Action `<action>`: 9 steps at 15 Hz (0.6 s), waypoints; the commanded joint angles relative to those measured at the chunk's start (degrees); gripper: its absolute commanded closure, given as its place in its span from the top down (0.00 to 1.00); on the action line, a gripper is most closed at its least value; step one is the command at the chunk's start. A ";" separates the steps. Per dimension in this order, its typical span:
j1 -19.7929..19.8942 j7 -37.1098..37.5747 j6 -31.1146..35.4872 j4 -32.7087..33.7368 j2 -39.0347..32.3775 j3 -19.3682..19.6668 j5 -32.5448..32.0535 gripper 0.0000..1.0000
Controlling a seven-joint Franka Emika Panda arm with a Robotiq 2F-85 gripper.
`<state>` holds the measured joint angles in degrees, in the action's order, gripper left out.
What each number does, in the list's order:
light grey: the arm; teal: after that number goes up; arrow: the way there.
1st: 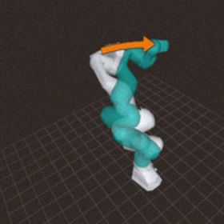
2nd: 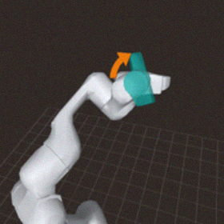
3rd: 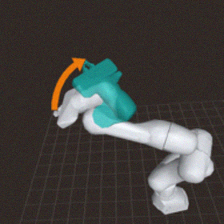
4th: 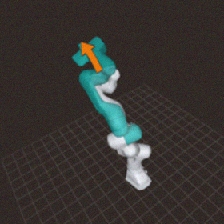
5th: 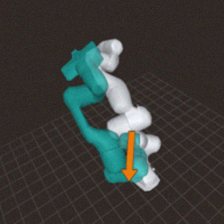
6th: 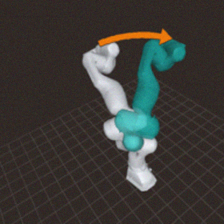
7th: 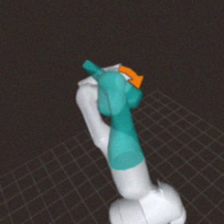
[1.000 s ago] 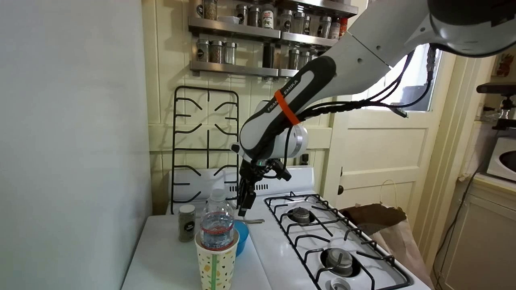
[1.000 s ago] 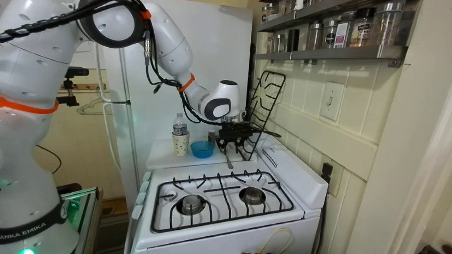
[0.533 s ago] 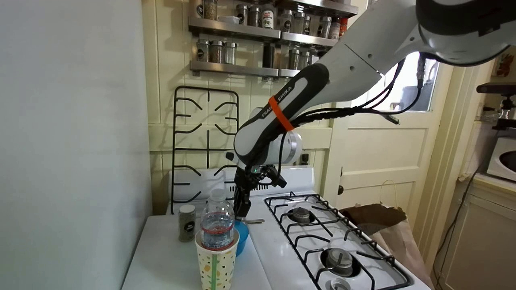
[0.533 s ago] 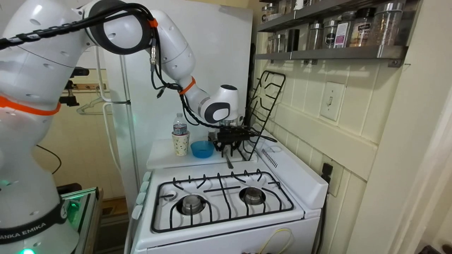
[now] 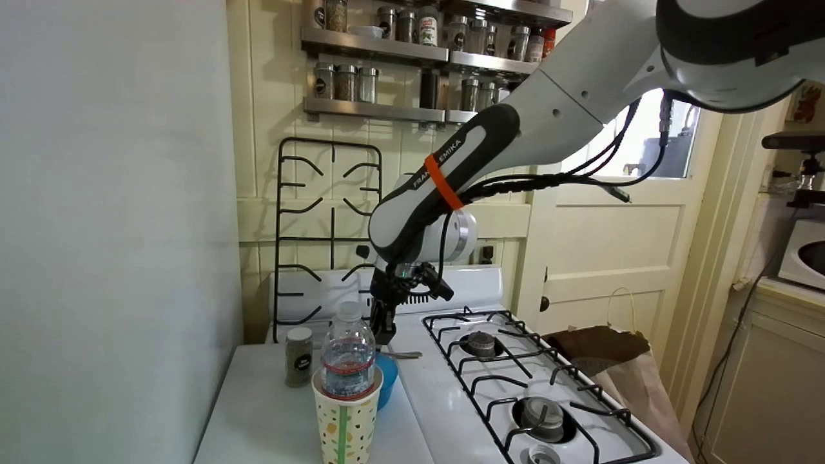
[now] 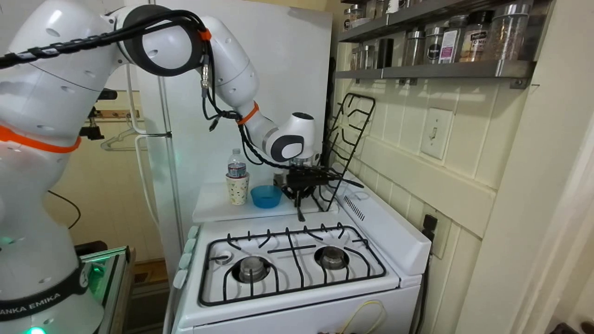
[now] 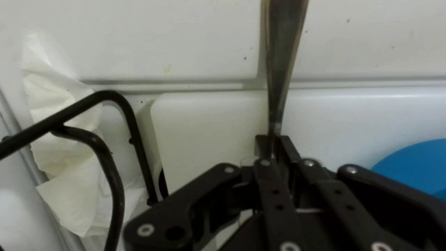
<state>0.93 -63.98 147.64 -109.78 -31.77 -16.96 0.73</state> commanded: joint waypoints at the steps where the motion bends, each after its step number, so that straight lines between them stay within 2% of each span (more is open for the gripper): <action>1: 0.18 -1.94 -3.13 2.29 -1.49 -0.51 0.72 0.02; 5: 3.85 -8.25 1.59 -2.13 3.92 -4.86 5.68 0.02; 9: 9.64 -16.61 11.69 -9.90 11.37 -11.57 15.75 0.02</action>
<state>6.03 -74.07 152.88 -111.43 -27.63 -23.76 8.99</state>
